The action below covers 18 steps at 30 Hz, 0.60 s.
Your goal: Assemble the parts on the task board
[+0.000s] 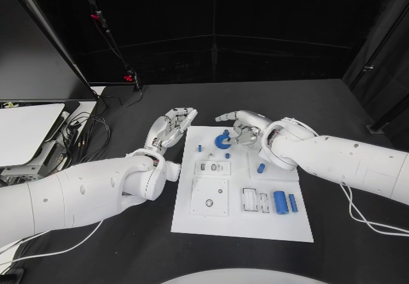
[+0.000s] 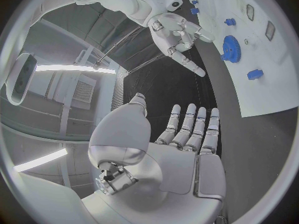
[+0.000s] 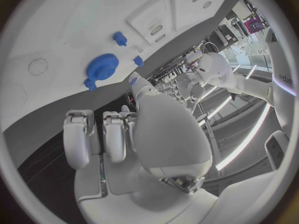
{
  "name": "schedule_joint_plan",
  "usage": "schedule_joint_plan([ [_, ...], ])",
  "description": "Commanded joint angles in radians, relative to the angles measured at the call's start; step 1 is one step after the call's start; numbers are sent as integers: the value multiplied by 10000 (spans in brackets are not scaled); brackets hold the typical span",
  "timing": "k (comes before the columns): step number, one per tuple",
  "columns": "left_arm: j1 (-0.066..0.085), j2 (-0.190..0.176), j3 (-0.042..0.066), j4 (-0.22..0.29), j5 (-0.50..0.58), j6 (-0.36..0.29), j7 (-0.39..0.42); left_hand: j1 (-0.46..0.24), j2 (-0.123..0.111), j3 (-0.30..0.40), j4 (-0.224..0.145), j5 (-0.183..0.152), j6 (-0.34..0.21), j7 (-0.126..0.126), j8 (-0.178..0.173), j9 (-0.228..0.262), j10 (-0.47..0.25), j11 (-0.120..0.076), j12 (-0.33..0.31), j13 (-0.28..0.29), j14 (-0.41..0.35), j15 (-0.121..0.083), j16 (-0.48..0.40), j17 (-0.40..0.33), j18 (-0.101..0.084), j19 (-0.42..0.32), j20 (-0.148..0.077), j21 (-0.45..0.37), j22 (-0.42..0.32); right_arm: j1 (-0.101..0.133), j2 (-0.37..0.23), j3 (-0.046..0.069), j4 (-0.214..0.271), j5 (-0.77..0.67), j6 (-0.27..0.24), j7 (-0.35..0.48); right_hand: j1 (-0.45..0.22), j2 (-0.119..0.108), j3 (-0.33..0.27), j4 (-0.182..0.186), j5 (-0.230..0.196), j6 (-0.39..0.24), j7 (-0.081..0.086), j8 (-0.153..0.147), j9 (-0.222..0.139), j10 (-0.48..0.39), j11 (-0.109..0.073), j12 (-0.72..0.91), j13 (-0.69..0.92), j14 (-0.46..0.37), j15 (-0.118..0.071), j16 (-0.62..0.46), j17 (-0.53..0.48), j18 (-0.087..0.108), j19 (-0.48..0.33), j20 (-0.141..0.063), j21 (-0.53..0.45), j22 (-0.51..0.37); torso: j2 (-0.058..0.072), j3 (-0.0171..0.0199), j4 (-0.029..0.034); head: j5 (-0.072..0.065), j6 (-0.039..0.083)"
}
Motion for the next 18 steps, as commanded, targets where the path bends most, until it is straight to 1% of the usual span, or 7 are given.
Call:
schedule_joint_plan([
  [1, 15, 5, 7, 7, -62, 72, 2307, -6, 67, -55, -11, 56, 89, 1555, -48, -7, 85, 7, -29, 7, 80, -5, 23, 12, 177, 11, 43, 59, 3, 39, -450, 9, 509, 2216, -1477, 1390, -104, 29, -92, 113, 28, 747, 189, 192, 107, 1023, -46, 25, 2632, 1024, -89, 25, 2634, -73, 1060, -103, 33, 2629, -7, -14, -4, -39, -6],
  [3, 15, 3, 7, 4, -62, 70, 2303, 10, 87, -62, -14, 65, 93, 1555, -51, -6, 88, 7, -28, 7, 83, -5, 25, 12, 177, 13, 42, 64, 4, 66, -807, 10, 851, 2559, -1651, 1507, -179, 105, -172, 242, 106, 2124, 459, 542, 284, 1023, 107, 25, 2632, 1024, -30, 25, 2634, -73, 1060, -87, 33, 2629, -11, -21, -12, -55, -14],
  [5, 15, 1, 6, 1, -62, 71, 2300, 10, 87, -62, -14, 65, 93, 1555, -51, -6, 88, 7, -28, 7, 83, -5, 25, 12, 177, 13, 42, 64, 4, 108, -1202, 10, 1178, 2796, -1710, 1540, -343, 218, -239, 403, 199, 2839, 720, 855, 409, 1023, 310, 25, 2632, 1024, 102, 25, 2634, -73, 1060, 1, 33, 2629, -11, -17, -20, -85, -14],
  [7, 15, 1, 5, -2, -62, 73, 2297, 10, 87, -62, -14, 65, 93, 1555, -51, -6, 88, 7, -28, 7, 83, -5, 25, 12, 177, 13, 42, 64, 4, 144, -1661, 10, 1493, 2956, -1711, 1511, -465, 308, -314, 527, 290, 3447, 981, 1052, 479, 1023, 668, 25, 2632, 1024, 440, 25, 2634, -73, 1060, 234, 33, 2629, -7, -12, -21, -128, -1],
  [8, 15, 3, 4, -3, -61, 75, 2296, 10, 87, -62, -14, 65, 93, 1555, -51, -6, 88, 7, -28, 7, 83, -5, 25, 12, 177, 13, 42, 64, 4, 154, -1851, 9, 1605, 2999, -1711, 1493, -491, 342, -334, 561, 353, 3629, 1046, 1090, 492, 1023, 754, 25, 2632, 1024, 549, 25, 2634, -73, 1060, 325, 33, 2629, -5, -11, -18, -141, 2],
  [14, 15, -10, 1, -4, -61, 78, 2294, 10, 87, -62, -14, 65, 93, 1555, -51, -6, 88, 7, -28, 7, 83, -5, 25, 12, 177, 13, 42, 64, 4, 175, -2836, -1, 1991, 2879, -1774, 1402, -526, 433, -401, 630, 381, 4167, 1254, 1139, 499, 1023, 998, 25, 2632, 1024, 816, 25, 2634, -73, 1060, 589, 33, 2629, -4, 12, -26, -288, 49],
  [18, 14, -23, -5, -10, -61, 74, 2295, 10, 87, -62, -14, 65, 93, 1555, -51, -6, 88, 7, -28, 7, 83, -5, 25, 12, 177, 13, 42, 64, 4, 175, -3486, -10, 2097, 2378, -1872, 1322, -513, 383, -461, 638, 203, 4162, 1237, 1040, 453, 1023, 1002, 25, 2632, 1024, 844, 25, 2634, -73, 1060, 659, 33, 2629, -3, 11, -23, -518, 83],
])
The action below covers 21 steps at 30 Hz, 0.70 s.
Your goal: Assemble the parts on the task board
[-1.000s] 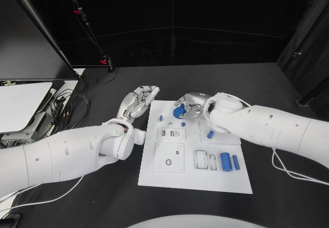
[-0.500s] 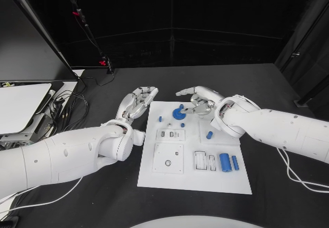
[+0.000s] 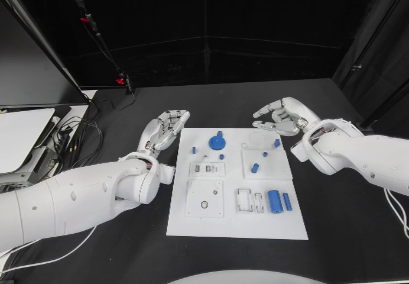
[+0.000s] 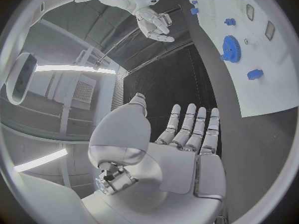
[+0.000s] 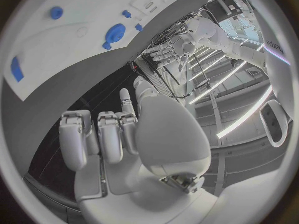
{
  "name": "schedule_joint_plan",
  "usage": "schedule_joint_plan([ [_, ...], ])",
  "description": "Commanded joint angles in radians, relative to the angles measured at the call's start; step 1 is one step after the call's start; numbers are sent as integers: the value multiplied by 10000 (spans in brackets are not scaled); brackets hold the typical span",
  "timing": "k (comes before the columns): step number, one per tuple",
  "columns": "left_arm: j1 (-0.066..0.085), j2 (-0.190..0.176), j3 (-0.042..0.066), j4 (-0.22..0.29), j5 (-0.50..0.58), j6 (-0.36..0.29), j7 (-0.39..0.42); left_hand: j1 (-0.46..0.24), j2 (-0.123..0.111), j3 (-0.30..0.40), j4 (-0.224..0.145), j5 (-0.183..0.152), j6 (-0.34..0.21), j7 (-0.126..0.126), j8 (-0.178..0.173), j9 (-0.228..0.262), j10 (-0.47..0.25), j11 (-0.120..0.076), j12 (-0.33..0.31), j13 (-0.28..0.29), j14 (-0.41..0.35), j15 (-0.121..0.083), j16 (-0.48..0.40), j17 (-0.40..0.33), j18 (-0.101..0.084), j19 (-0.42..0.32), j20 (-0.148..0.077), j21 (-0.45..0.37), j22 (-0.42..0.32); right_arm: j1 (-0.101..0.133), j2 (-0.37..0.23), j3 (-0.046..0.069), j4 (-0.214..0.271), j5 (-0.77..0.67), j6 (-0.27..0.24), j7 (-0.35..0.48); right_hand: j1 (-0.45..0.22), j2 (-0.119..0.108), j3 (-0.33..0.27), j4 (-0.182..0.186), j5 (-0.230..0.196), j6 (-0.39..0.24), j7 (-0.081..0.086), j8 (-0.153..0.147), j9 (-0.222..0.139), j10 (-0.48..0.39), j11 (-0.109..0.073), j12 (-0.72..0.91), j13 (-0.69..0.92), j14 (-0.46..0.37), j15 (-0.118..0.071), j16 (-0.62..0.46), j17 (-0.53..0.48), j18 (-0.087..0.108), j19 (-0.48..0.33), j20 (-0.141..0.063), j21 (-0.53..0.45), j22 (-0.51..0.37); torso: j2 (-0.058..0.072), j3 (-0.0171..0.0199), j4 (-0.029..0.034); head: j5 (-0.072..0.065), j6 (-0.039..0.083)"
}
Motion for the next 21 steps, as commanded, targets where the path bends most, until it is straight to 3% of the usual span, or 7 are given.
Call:
schedule_joint_plan([
  [1, 14, -8, 4, 1, -61, 69, 2295, 11, 87, -62, -14, 65, 57, 1520, -51, -6, 88, 7, -28, 7, 83, -5, 25, 12, 178, 13, 42, 64, 4, 19, -370, -1, 85, -321, -385, 74, -33, 16, -65, 30, -173, 33, -43, -100, -49, 1059, 59, 25, 2632, 1039, 64, 25, 2635, -74, 1039, 116, 33, 2631, 8, 4, 2, -241, 44],
  [7, 8, -11, -9, -22, -61, 74, 2295, 26, 99, -70, -16, 72, 63, 1520, -52, -5, 94, 7, -26, 8, 88, -6, 29, 12, 178, 16, 42, 70, 6, -3, -1015, -11, 36, -939, -247, -208, 173, -50, -94, 15, -642, -80, -161, -336, -148, 1059, -77, 25, 2632, 1039, -27, 25, 2635, -74, 1039, 144, 33, 2631, 4, -1, -24, -638, 81],
  [13, -10, -13, -15, -38, -61, 81, 2303, 26, 99, -70, -16, 72, 63, 1520, -52, -5, 94, 7, -26, 8, 88, -6, 29, 12, 178, 16, 42, 70, 6, -156, -1232, -17, -224, -1109, 140, -433, 389, -141, -98, 5, -855, -402, -279, -623, -260, 1059, -274, 25, 2632, 1039, -183, 25, 2635, -74, 1039, 25, 33, 2631, 8, 0, -15, -895, 132],
  [15, -19, -28, -16, -32, -61, 82, 2303, 26, 99, -70, -16, 72, 63, 1520, -52, -5, 94, 7, -26, 8, 88, -6, 29, 12, 178, 16, 42, 70, 6, -283, -1256, -18, -293, -1133, 254, -455, 423, -161, -102, 8, -896, -452, -304, -666, -274, 1059, -301, 25, 2632, 1039, -210, 25, 2635, -74, 1039, 0, 33, 2631, 2, 2, -35, -920, 130],
  [19, -30, -49, -17, -28, -61, 77, 2305, 26, 99, -70, -16, 72, 63, 1520, -52, -5, 94, 7, -26, 8, 88, -6, 29, 12, 178, 16, 42, 70, 6, -502, -1191, -18, -497, -1229, 447, -488, 495, -200, -104, 11, -963, -544, -356, -742, -297, 1059, -352, 25, 2632, 1039, -254, 25, 2635, -74, 1039, -46, 33, 2631, 12, -1, 20, -1010, 138],
  [21, -33, -57, -17, -28, -61, 78, 2305, 26, 99, -70, -16, 72, 63, 1520, -52, -5, 94, 7, -26, 8, 88, -6, 29, 12, 178, 16, 42, 70, 6, -558, -1120, -18, -613, -1280, 531, -511, 540, -214, -99, 13, -1003, -594, -387, -782, -307, 1059, -379, 25, 2632, 1039, -279, 25, 2635, -74, 1039, -70, 33, 2631, 10, 0, 9, -1013, 133],
])
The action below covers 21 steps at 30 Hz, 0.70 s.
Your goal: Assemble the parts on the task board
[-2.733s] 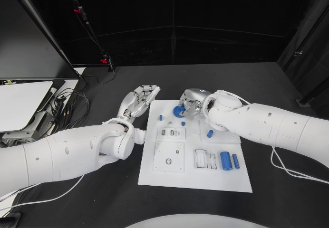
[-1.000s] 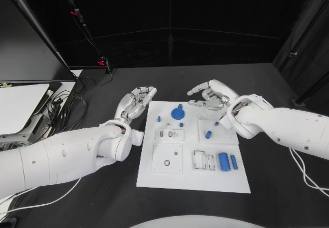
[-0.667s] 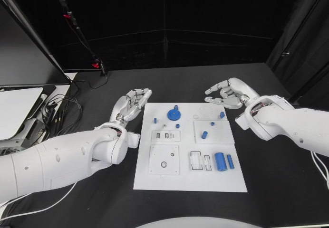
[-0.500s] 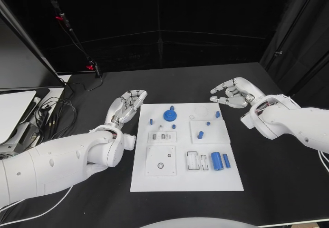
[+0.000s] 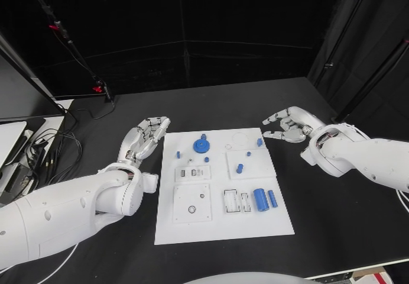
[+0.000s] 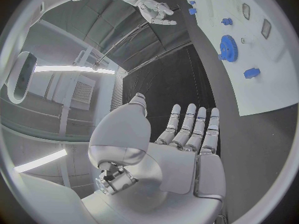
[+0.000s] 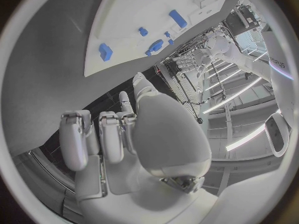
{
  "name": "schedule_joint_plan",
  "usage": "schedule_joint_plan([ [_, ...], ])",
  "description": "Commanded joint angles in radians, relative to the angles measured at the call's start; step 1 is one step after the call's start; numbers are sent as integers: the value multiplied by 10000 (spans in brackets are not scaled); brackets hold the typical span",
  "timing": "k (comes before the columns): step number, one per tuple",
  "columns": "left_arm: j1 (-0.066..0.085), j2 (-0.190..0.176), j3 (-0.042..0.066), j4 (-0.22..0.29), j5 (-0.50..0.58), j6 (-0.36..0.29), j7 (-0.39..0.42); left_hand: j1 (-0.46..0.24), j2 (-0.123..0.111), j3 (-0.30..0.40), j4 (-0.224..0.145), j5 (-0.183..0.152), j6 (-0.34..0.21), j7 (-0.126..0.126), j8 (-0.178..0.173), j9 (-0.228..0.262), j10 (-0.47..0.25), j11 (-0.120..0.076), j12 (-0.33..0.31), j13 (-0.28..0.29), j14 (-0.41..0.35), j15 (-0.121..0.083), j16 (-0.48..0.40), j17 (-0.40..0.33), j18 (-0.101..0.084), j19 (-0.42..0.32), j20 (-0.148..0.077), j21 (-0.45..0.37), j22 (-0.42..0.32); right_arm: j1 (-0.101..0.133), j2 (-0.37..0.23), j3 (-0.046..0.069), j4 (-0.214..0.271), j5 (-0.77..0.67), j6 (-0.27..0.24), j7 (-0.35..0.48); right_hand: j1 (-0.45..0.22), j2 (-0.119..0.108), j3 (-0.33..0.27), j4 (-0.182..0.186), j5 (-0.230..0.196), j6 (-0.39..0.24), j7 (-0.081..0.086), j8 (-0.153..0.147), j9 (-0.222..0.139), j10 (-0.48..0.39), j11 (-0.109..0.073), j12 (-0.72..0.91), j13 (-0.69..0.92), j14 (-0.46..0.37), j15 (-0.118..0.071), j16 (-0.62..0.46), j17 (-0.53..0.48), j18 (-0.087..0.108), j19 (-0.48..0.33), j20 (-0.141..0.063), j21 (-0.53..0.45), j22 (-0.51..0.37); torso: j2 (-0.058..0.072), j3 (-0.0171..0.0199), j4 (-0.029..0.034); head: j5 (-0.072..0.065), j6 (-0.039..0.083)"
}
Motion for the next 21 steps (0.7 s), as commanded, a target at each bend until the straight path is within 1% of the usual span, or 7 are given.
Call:
schedule_joint_plan([
  [1, 7, -14, 10, 11, -61, 74, 2305, 25, 99, -70, -16, 33, 64, 1520, -52, -5, 94, 7, -26, 8, 88, -5, 29, 12, 178, 16, 42, 30, 6, -56, 124, 10, -163, -334, 442, -138, 130, -37, -40, 20, -66, -114, -13, -86, -17, 1042, -78, 25, 2632, 1039, -102, 25, 2627, -74, 1043, -73, 33, 2632, 11, 6, 25, -35, 3],
  [7, 0, -24, 9, 14, -61, 70, 2303, 40, 111, -76, -18, 42, 66, 1520, -54, -5, 97, 7, -25, 8, 90, -6, 30, 12, 177, 9, 42, 27, 2, -190, 344, 11, -461, -429, 668, -252, 168, -57, -38, 21, -84, -150, -35, -114, -24, 1042, -100, 25, 2632, 1039, -122, 25, 2627, -74, 1043, -93, 33, 2632, 19, 6, 42, -6, -5],
  [10, -2, -33, 9, 17, -61, 67, 2303, 42, 112, -77, -18, 43, 67, 1520, -55, -5, 97, 7, -25, 8, 90, -6, 30, 12, 177, 8, 42, 27, 2, -228, 435, 11, -579, -536, 786, -372, 201, -65, -30, 14, -88, -161, -47, -126, -25, 1042, -110, 25, 2632, 1039, -134, 25, 2627, -74, 1043, -105, 33, 2632, 17, 5, 35, 8, -23],
  [14, -3, -39, 9, 18, -61, 68, 2302, 42, 112, -77, -18, 43, 67, 1520, -55, -5, 97, 7, -25, 8, 90, -6, 30, 12, 177, 8, 42, 27, 2, -268, 522, 11, -684, -607, 828, -486, 278, -59, -2, -1, -77, -193, -68, -153, -29, 1042, -134, 25, 2632, 1039, -158, 25, 2627, -74, 1043, -130, 33, 2632, 14, -1, 23, 45, -45],
  [21, -6, -38, 9, 19, -61, 76, 2302, 42, 112, -77, -18, 43, 67, 1520, -55, -5, 97, 7, -25, 8, 90, -6, 30, 12, 177, 8, 42, 27, 2, -306, 672, 12, -867, -673, 839, -738, 330, -38, 23, -11, -51, -214, -75, -171, -31, 1042, -147, 25, 2632, 1039, -174, 25, 2627, -74, 1043, -147, 33, 2632, 16, -1, 38, 57, -48],
])
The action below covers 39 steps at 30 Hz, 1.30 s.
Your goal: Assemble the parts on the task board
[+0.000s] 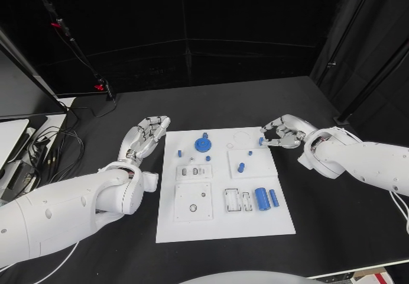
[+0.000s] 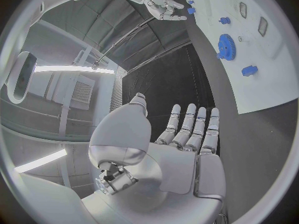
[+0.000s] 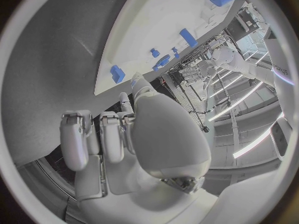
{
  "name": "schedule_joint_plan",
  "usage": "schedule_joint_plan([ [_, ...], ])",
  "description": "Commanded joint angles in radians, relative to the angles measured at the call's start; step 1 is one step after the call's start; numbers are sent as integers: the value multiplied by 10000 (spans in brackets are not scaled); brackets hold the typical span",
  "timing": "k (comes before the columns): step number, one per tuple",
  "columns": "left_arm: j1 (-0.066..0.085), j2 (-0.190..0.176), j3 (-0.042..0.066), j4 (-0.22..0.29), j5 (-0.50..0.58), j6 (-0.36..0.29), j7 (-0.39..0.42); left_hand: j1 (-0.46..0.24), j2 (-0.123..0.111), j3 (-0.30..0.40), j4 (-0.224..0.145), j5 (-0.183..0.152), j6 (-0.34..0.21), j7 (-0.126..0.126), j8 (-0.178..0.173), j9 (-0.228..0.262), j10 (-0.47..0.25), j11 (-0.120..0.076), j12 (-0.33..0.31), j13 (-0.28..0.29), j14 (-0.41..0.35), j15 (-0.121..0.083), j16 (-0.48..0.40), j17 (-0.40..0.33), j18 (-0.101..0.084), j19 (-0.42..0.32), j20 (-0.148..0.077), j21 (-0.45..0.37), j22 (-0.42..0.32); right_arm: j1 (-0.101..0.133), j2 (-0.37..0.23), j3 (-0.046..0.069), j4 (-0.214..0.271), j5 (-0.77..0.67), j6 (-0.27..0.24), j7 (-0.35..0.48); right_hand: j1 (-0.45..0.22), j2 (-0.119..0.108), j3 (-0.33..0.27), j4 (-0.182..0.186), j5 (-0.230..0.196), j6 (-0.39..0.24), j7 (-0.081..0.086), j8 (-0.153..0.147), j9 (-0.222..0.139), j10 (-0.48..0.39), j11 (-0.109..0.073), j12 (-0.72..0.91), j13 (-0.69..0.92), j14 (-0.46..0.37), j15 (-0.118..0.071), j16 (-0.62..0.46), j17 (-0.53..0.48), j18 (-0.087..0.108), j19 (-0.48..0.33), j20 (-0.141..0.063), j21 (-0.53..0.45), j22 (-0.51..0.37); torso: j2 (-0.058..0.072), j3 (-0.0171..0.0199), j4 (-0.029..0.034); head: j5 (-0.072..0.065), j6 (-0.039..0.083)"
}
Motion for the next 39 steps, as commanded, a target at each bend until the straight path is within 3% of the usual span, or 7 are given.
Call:
schedule_joint_plan([
  [1, 11, -3, 9, 16, -61, 77, 2302, -10, 60, -48, 12, 43, 67, 1520, -55, -5, 97, 7, -25, 8, 90, -6, 30, 12, 177, 8, 42, 27, 2, 1, 59, 7, -62, -180, 166, -301, 78, 24, 32, -13, 4, -60, 14, -70, -16, 1040, -77, 26, 2632, 1074, -72, 25, 2630, -74, 1039, -79, 33, 2633, 0, -2, 4, 2, -4],
  [22, 10, 3, 8, 19, -61, 76, 2296, -10, 60, -48, 12, 43, 67, 1520, -55, -5, 97, 7, -25, 8, 90, -6, 30, 12, 177, 8, 42, 27, 2, -80, 364, 8, -327, -329, 476, -772, 236, 176, 120, -57, 112, 212, -43, 26, 36, 1040, -126, 26, 2632, 1074, -133, 25, 2630, -74, 1039, -146, 33, 2633, -4, -1, -10, 141, -103],
  [39, 10, 18, 7, 5, -61, 75, 2290, 24, 84, -70, 11, 61, 73, 1519, -62, -5, 101, 6, -25, 7, 93, -6, 32, 11, 176, 8, 42, 35, 3, -107, 506, 8, -405, -381, 514, -969, 382, 426, 214, -133, 176, 856, -92, 229, 105, 1040, -180, 26, 2632, 1074, -188, 25, 2630, -74, 1039, -209, 33, 2633, -7, 1, -7, 174, -171],
])
